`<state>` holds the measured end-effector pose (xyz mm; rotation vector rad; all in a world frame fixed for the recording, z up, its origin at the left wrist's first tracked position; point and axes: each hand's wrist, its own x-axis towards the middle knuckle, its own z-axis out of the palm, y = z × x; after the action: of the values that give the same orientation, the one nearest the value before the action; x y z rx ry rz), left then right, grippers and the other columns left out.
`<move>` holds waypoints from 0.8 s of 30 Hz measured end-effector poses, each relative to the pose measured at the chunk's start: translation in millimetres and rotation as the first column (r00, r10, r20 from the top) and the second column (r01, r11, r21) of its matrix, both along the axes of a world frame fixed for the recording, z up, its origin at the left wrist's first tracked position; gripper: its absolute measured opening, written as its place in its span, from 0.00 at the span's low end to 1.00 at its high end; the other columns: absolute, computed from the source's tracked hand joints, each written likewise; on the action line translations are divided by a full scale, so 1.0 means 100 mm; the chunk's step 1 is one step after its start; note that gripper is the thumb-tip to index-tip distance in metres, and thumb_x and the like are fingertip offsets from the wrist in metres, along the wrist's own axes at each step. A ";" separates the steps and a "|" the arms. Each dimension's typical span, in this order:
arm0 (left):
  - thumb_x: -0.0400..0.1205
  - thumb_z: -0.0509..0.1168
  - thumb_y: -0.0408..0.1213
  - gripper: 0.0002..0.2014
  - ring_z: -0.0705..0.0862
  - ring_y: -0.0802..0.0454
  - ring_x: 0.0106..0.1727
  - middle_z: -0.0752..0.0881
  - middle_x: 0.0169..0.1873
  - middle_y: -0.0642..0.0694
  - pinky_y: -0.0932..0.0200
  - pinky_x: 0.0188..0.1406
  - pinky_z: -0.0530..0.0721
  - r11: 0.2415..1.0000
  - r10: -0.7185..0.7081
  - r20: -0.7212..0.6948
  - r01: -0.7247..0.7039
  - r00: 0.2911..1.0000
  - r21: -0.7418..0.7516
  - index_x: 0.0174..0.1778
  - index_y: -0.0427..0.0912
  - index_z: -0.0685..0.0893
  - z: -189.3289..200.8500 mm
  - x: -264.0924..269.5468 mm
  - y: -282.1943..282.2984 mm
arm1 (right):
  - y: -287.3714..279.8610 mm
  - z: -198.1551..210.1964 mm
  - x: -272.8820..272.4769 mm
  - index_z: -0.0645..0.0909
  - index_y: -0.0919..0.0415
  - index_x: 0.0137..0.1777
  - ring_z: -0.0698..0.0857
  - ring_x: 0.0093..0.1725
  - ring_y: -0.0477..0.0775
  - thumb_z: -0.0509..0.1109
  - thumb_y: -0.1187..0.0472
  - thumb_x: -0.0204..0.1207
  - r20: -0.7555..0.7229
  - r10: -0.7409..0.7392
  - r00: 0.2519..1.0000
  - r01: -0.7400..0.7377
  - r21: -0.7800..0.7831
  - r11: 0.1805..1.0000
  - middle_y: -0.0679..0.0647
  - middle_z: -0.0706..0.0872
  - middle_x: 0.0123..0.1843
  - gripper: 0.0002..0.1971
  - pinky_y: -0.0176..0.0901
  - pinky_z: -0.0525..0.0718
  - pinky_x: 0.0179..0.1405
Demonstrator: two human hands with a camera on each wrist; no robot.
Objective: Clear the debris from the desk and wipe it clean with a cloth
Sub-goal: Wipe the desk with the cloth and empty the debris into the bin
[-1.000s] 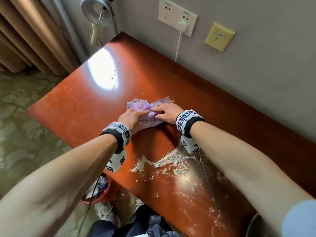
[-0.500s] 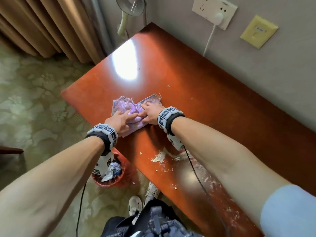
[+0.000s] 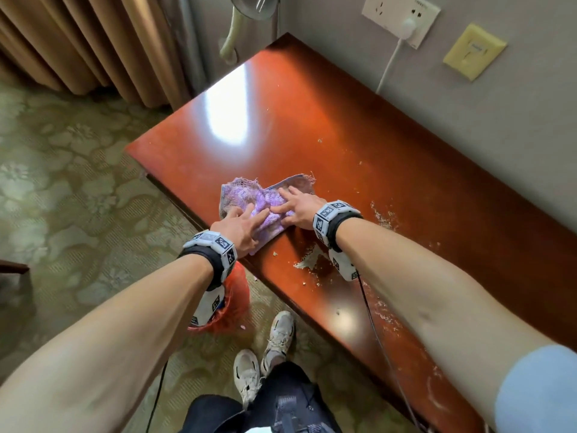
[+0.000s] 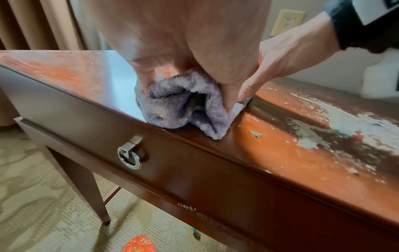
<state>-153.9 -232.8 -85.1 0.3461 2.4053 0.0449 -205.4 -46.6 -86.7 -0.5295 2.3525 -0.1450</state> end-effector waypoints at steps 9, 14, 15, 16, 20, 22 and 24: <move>0.84 0.61 0.55 0.39 0.56 0.40 0.80 0.50 0.84 0.44 0.38 0.60 0.82 0.997 -0.074 -0.120 0.072 0.990 -0.019 0.84 0.62 0.42 -0.02 0.41 0.14 | 0.07 -0.03 0.28 0.74 0.40 0.76 0.49 0.87 0.51 0.74 0.54 0.79 -0.024 -0.080 0.997 0.079 -0.047 0.996 0.44 0.50 0.88 0.26 0.55 0.55 0.84; 0.83 0.55 0.62 0.38 0.54 0.41 0.81 0.48 0.85 0.45 0.36 0.64 0.80 0.997 -0.075 -0.082 0.074 0.994 -0.026 0.84 0.63 0.40 -0.05 0.46 0.22 | 0.13 -0.02 0.36 0.73 0.40 0.77 0.49 0.87 0.51 0.73 0.54 0.79 -0.017 -0.066 0.998 0.066 -0.041 0.997 0.45 0.50 0.88 0.27 0.54 0.56 0.83; 0.84 0.54 0.62 0.37 0.54 0.41 0.81 0.48 0.85 0.45 0.35 0.64 0.80 0.997 -0.080 -0.079 0.078 0.994 -0.027 0.84 0.63 0.40 -0.05 0.46 0.23 | 0.15 -0.02 0.38 0.73 0.40 0.77 0.48 0.87 0.51 0.73 0.54 0.79 -0.014 -0.065 0.998 0.064 -0.045 0.997 0.46 0.50 0.88 0.27 0.53 0.56 0.82; 0.84 0.54 0.61 0.37 0.54 0.41 0.81 0.48 0.85 0.46 0.36 0.63 0.80 0.996 -0.084 -0.082 0.082 0.993 -0.027 0.84 0.64 0.40 -0.05 0.47 0.23 | 0.17 -0.04 0.40 0.72 0.40 0.78 0.48 0.87 0.51 0.73 0.54 0.79 -0.014 -0.063 0.998 0.062 -0.049 0.997 0.46 0.50 0.88 0.27 0.52 0.55 0.83; 0.83 0.55 0.60 0.38 0.55 0.41 0.81 0.49 0.85 0.46 0.38 0.60 0.82 0.996 -0.079 -0.107 0.075 0.991 -0.038 0.84 0.61 0.41 -0.02 0.62 0.32 | 0.28 -0.10 0.46 0.71 0.37 0.78 0.47 0.87 0.50 0.71 0.53 0.80 -0.021 -0.040 0.999 0.039 -0.064 0.997 0.45 0.48 0.88 0.27 0.57 0.56 0.84; 0.83 0.55 0.59 0.38 0.55 0.41 0.81 0.49 0.85 0.45 0.38 0.61 0.81 0.997 -0.068 -0.108 0.064 0.992 -0.038 0.84 0.60 0.41 -0.02 0.67 0.39 | 0.36 -0.11 0.49 0.70 0.36 0.78 0.47 0.87 0.50 0.71 0.52 0.80 -0.022 -0.012 1.000 0.011 -0.065 0.998 0.44 0.48 0.88 0.27 0.57 0.58 0.84; 0.83 0.54 0.59 0.37 0.55 0.40 0.81 0.50 0.84 0.44 0.39 0.61 0.81 0.998 -0.062 -0.107 0.059 0.992 -0.031 0.84 0.60 0.41 -0.01 0.71 0.47 | 0.44 -0.11 0.52 0.69 0.36 0.79 0.46 0.87 0.50 0.70 0.53 0.81 -0.016 0.023 1.000 -0.024 -0.061 0.998 0.44 0.48 0.88 0.28 0.57 0.59 0.83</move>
<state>-83.1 -185.8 -86.4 0.4176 2.4983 -0.0360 -153.8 -2.6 -97.6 -0.5898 2.3618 -0.2035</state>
